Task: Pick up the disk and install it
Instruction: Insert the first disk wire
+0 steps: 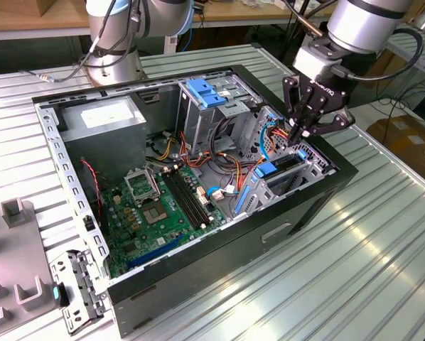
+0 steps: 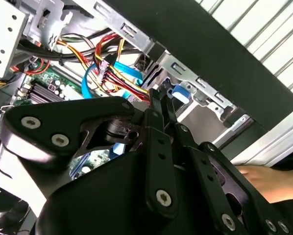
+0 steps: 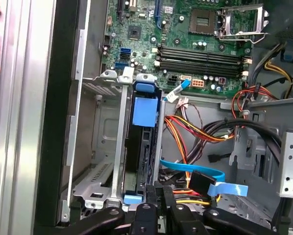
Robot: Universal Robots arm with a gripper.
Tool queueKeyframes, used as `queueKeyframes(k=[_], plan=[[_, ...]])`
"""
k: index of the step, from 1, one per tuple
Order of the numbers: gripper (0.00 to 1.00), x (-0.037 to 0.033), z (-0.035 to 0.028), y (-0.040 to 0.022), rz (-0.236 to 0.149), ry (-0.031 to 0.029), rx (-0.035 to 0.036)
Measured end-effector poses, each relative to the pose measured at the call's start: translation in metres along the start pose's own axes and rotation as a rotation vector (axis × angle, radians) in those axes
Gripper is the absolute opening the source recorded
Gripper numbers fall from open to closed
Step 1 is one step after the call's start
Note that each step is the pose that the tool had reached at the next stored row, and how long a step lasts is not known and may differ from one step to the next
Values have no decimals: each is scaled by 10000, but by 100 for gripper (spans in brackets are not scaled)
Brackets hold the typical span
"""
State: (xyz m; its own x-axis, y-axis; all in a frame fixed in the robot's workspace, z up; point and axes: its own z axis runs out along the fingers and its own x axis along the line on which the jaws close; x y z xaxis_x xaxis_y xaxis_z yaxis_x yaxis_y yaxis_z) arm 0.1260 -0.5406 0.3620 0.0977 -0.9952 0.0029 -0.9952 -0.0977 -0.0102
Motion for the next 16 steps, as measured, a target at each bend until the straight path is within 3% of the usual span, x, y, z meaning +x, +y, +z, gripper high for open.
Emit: queueKeyframes(k=[3,5,8,11,15,16], plan=[[16,5,7,2,569,3,-19],[16,26,9,39,569,4,-23],[16,45,12,45,568,4,-26],[16,112,17,67,569,3,-26],[16,112,56,79,897,14,-33],[16,112,68,85,740,12,-46]])
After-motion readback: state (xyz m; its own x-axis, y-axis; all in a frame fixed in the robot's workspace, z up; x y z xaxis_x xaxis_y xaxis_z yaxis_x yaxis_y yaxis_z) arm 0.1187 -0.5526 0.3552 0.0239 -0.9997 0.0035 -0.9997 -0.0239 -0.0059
